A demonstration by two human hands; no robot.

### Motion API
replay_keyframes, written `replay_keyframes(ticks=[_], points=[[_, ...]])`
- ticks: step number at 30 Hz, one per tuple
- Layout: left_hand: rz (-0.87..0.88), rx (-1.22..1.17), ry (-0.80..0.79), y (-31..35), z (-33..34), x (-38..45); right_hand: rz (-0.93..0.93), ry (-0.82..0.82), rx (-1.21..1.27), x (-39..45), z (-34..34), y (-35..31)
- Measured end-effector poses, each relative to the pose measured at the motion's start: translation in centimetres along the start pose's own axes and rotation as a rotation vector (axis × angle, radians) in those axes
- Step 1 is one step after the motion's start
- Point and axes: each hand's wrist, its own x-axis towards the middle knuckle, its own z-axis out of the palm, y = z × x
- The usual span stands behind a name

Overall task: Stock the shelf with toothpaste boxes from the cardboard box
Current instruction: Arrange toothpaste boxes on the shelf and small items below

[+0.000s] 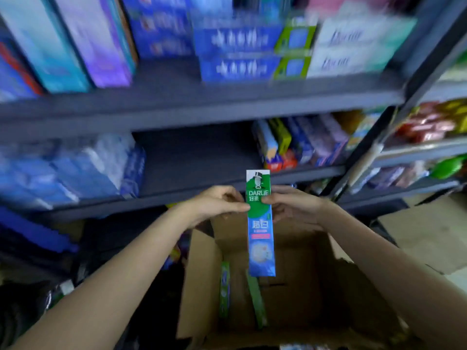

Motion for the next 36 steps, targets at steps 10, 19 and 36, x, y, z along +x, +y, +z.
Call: replay_keyframes(ticks=[10,19,36], points=[[0.338,0.08,0.172,15.3,-5.8,-6.8,-0.429,0.26,-0.377,-7.3,1.5,-18.8],[0.623,0.297,0.389,24.4,-6.7,-6.0,-0.695,0.534,-0.883,-12.4,-1.1,-29.3],[0.402,0.492,0.659,28.8,-9.0,4.7,-0.674,0.823,-1.261,-7.4,-11.4,-36.6]])
